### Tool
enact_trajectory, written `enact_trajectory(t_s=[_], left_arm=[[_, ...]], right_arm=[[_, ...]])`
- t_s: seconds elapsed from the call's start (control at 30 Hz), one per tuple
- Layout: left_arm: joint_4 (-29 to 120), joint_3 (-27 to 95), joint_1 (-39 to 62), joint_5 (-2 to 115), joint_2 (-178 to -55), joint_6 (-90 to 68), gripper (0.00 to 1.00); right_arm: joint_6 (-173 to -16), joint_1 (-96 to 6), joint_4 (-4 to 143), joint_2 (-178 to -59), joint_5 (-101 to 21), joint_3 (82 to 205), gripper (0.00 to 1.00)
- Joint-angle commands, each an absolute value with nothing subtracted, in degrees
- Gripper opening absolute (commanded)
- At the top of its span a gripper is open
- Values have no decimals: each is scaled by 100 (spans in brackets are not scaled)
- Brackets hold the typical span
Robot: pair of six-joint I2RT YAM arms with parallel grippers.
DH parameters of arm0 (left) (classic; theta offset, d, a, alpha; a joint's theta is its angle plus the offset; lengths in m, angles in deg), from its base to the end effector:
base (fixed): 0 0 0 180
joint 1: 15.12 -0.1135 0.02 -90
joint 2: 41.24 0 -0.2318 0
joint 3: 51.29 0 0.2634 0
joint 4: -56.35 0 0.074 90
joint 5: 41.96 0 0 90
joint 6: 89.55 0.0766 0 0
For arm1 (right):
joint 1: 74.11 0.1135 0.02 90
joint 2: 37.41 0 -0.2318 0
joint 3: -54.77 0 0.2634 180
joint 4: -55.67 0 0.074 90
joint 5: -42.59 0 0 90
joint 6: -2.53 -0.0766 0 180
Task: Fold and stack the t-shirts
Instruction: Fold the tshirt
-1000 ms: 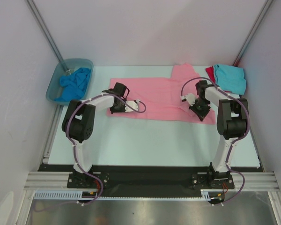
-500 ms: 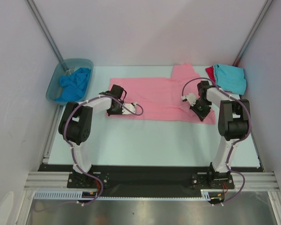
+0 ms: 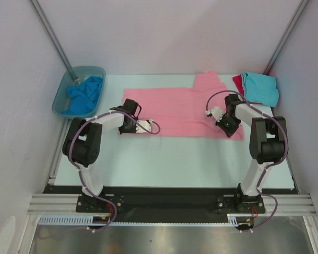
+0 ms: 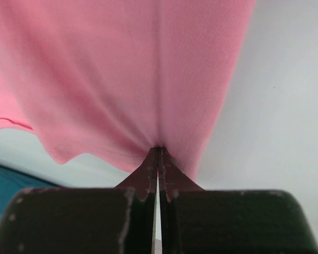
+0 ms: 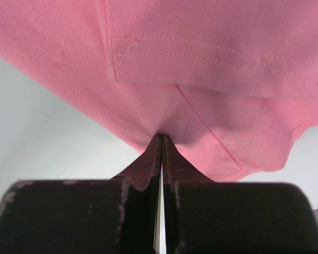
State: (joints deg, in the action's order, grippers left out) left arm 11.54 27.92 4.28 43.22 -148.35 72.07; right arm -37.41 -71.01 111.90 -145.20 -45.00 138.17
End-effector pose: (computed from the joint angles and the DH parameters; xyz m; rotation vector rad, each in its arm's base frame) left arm 0.3470 -0.1154 0.0683 2.0502 2.0399 0.3028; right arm 0.3546 0.0224 0.0769 -1.3355 2.6578 -0.0398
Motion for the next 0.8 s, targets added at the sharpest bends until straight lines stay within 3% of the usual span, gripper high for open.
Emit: enact_trajectory(t_s=[0.0, 0.47, 0.77], left_arm=[[-261, 2261, 246, 4444, -15075, 7077, 0], [-120, 2032, 149, 4180, -15031, 7086, 0], [-164, 2533, -79, 4040, -14952, 6910, 0]], right_arm=[[-3562, -7367, 11876, -14921, -5084, 13121, 0], [-3377, -7710, 11832, -14649, -5198, 12779, 0], [-3552, -7604, 12077, -14368, -5066, 13288, 2]])
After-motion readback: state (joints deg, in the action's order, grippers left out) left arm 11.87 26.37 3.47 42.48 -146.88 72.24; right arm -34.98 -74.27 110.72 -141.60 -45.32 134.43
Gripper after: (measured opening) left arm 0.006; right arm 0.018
